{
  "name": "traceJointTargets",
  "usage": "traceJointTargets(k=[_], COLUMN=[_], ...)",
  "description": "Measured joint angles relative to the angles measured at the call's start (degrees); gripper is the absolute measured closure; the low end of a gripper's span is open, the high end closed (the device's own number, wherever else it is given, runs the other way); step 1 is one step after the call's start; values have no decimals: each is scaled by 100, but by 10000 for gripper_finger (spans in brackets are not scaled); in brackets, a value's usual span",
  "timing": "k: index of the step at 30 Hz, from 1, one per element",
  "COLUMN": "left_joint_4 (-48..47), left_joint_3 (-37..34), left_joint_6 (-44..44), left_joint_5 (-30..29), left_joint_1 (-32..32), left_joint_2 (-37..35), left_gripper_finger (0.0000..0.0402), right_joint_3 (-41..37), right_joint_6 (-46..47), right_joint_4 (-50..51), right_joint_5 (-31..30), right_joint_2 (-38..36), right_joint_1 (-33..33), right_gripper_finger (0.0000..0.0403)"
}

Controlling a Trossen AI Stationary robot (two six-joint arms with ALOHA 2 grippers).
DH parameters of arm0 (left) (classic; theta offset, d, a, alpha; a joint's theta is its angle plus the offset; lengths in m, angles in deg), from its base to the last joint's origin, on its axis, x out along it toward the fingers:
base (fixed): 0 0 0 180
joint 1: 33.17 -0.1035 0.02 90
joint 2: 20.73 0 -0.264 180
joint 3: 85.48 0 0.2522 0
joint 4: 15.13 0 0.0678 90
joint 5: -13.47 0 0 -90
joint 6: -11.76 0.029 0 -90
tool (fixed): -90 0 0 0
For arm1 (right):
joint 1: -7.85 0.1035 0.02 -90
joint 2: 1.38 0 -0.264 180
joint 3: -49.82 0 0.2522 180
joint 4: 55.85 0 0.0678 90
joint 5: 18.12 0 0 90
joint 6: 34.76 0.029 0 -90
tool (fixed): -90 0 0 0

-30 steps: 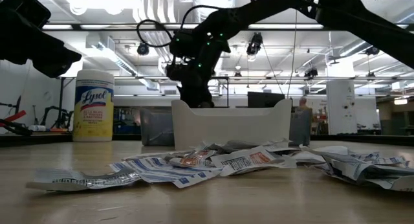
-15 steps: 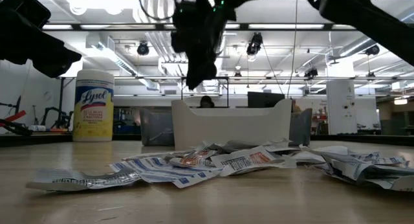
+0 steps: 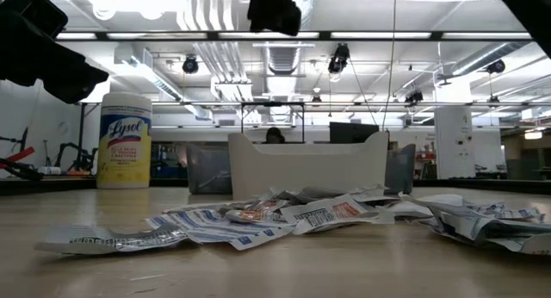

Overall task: Pick & Place First Aid Supplies
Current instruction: Put the alcohol pad into the left black bin

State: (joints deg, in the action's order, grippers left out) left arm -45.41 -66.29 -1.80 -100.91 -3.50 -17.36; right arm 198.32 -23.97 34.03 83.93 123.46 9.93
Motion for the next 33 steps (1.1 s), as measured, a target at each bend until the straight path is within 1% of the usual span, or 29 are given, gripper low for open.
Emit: traceJointTargets(k=[9, 16, 22, 28, 33], left_joint_4=[0, 0, 0, 0, 0], left_joint_3=[0, 0, 0, 0, 0], left_joint_6=[4, 7, 11, 0, -2], left_joint_5=[0, 0, 2, 2, 2], left_joint_1=[0, 0, 0, 0, 0], left_joint_2=[0, 0, 0, 0, 0], left_gripper_finger=[225, 225, 225, 225, 225], right_joint_3=[-8, -62, -266, -772, -1226], right_joint_6=[1501, 2159, 2340, 2563, 2572], right_joint_4=[-28, -100, -379, -520, -864], right_joint_5=[-4, -45, -214, -210, -181], right_joint_2=[7, 11, 11, 15, 17], right_joint_1=[1125, 1950, 2557, 2992, 3263], right_gripper_finger=[334, 331, 336, 342, 334])
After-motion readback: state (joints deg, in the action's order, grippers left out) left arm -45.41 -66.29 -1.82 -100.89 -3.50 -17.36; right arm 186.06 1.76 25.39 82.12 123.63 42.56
